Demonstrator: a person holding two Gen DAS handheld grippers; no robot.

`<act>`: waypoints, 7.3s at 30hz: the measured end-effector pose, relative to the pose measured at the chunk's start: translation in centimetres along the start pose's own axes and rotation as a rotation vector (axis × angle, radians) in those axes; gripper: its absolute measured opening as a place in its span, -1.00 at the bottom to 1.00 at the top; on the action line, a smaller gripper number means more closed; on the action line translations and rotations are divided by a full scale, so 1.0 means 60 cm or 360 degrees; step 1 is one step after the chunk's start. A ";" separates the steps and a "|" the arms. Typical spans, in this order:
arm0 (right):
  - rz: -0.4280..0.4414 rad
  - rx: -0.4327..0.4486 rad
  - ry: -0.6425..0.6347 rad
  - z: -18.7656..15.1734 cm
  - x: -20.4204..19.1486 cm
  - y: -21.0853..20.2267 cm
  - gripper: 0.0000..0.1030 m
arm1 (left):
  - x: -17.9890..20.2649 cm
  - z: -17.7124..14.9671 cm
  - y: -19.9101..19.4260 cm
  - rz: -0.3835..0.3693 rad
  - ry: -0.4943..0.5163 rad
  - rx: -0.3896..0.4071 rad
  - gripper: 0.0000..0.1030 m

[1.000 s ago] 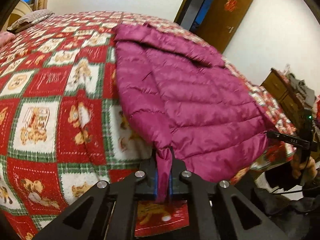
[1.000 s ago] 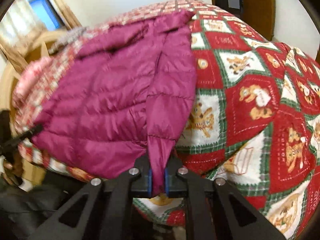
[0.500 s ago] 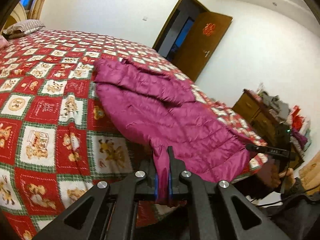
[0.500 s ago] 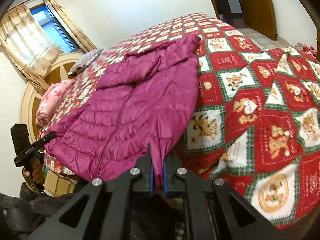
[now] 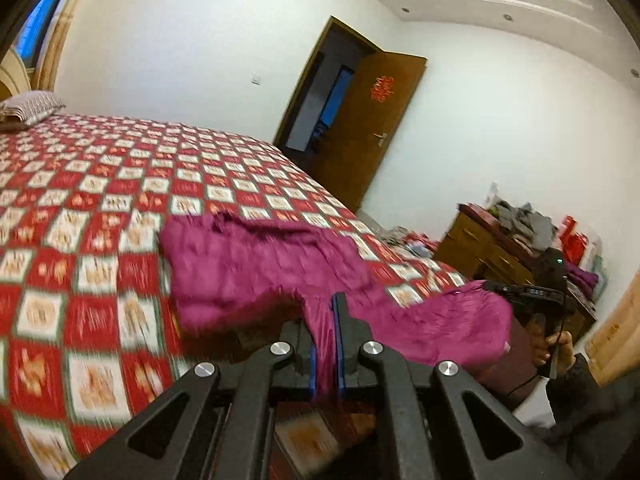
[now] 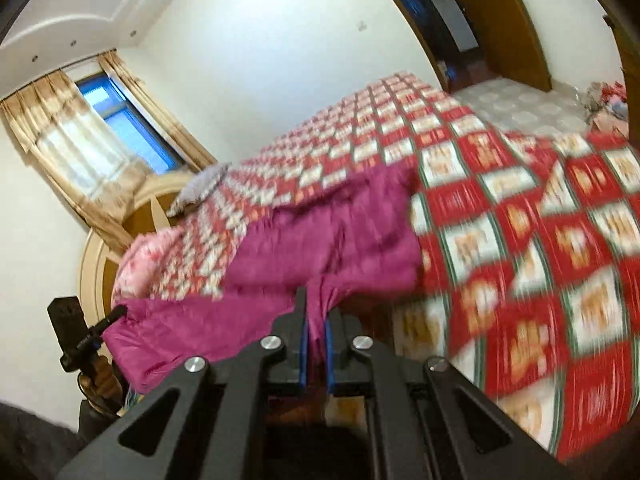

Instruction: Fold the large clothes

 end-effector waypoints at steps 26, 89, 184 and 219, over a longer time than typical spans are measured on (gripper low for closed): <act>-0.0616 -0.0103 0.0014 0.227 0.128 0.502 -0.81 | -0.361 0.071 0.483 0.0760 -0.0466 -0.0590 -0.87; -0.0725 -0.0118 -0.0137 0.211 0.172 0.584 -0.62 | -0.308 0.075 0.648 0.1125 -0.0096 -0.0468 0.84; 0.0376 -0.0465 0.0155 -0.064 -0.106 0.521 -0.76 | -0.003 0.074 0.353 0.0553 0.0303 -0.0044 -0.75; -0.0018 -0.0516 -0.0049 0.048 0.098 0.510 -0.96 | 0.087 -0.080 0.533 0.0337 0.0862 -0.0444 -0.44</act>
Point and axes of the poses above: each gripper's, at about its wrist camera, not at the fingertips, and y roughly the way its jaws point, x to its right, z to its top, the point moved 3 cm from there along y, roughly the way its jaws point, and after that the axes turned 6 degrees about y, right-handed, at the moved point
